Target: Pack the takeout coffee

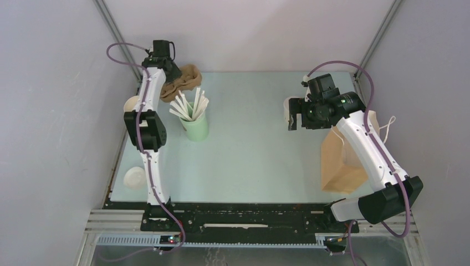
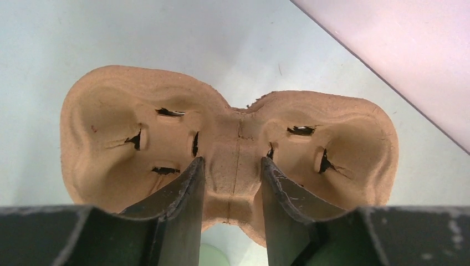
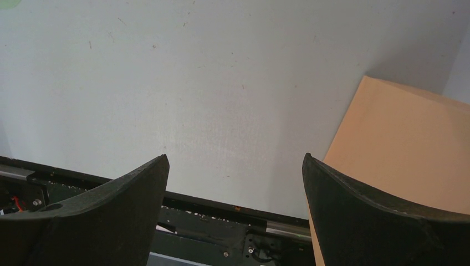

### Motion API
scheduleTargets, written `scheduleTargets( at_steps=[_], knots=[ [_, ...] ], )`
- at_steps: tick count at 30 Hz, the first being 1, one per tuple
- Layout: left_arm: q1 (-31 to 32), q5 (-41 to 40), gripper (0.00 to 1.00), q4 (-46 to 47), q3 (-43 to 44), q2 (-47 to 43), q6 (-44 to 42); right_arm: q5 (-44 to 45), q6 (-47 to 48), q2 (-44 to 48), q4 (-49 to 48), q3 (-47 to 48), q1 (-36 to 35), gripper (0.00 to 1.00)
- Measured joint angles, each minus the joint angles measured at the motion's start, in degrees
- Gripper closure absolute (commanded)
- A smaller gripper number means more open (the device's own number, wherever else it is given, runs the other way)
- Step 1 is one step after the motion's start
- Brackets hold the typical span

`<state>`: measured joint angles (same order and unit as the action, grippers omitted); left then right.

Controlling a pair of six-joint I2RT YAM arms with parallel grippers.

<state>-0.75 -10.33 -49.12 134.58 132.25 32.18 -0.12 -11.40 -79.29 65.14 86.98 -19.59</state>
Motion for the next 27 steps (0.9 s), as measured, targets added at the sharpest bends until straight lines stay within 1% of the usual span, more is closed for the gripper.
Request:
scheduleTargets(
  at_steps=[2, 4, 5, 7, 8, 9, 11, 12, 15, 19, 22, 23, 24, 26, 27],
  knots=[
    [0.02, 0.96, 0.88, 0.07, 0.81, 0.07, 0.83, -0.17, 0.00, 0.00, -0.02, 0.00, -0.02, 0.01],
    [0.68, -0.48, 0.94, -2.21, 4.07, 1.14, 0.35, -0.22, 0.02, 0.00, 0.00, 0.00, -0.02, 0.01],
    [0.98, -2.01, 0.94, -3.02, 5.46, 1.49, -0.02, -0.22, 0.00, 0.00, 0.00, 0.00, -0.04, 0.01],
    [1.86, -5.88, 0.95, -3.58, 6.10, 1.29, -1.33, -0.22, 0.02, 0.02, 0.00, 0.00, -0.04, 0.01],
    [2.12, -6.78, 0.99, -3.69, 5.92, 1.11, -1.77, -0.22, 0.02, 0.02, 0.00, 0.00, -0.04, 0.01],
    [2.01, -6.10, 1.00, -3.30, 4.85, 0.81, -1.49, -0.22, 0.02, 0.02, 0.00, 0.00, -0.04, 0.01],
    [1.49, -1.46, 0.99, -1.86, 0.76, -0.20, 0.66, -0.20, 0.02, 0.02, -0.02, 0.00, -0.04, 0.01],
    [1.22, -0.92, 0.99, -2.12, -0.07, -0.26, 0.85, -0.20, 0.02, 0.02, 0.00, 0.00, -0.04, 0.01],
    [0.92, -2.69, 0.99, -4.92, 0.04, 0.55, -0.22, -0.22, 0.02, 0.02, 0.00, 0.00, -0.04, 0.01],
    [1.03, -3.08, 1.00, -7.08, 3.45, 1.31, -0.42, -0.22, 0.02, 0.02, 0.00, 0.00, -0.04, 0.01],
    [2.67, -8.20, 1.00, -7.15, 4.72, 1.07, -3.08, -0.22, 0.02, 0.02, 0.00, 0.00, -0.07, 0.01],
    [3.06, -8.37, 1.00, -6.25, 4.15, 0.79, -3.72, -0.20, 0.00, 0.02, -0.02, 0.00, -0.07, 0.01],
    [3.21, -6.62, 1.00, -5.05, 3.04, 0.39, -3.52, -0.22, 0.00, 0.02, 0.00, 0.00, -0.07, 0.01],
    [3.37, -4.37, 1.00, -5.40, 2.80, 0.63, -2.16, -0.24, 0.00, 0.02, -0.02, 0.00, -0.13, 0.01],
    [3.39, -4.63, 1.00, -6.51, 3.13, 1.03, -2.12, -0.24, 0.02, 0.02, 0.00, 0.00, -0.28, 0.01]
  ],
)
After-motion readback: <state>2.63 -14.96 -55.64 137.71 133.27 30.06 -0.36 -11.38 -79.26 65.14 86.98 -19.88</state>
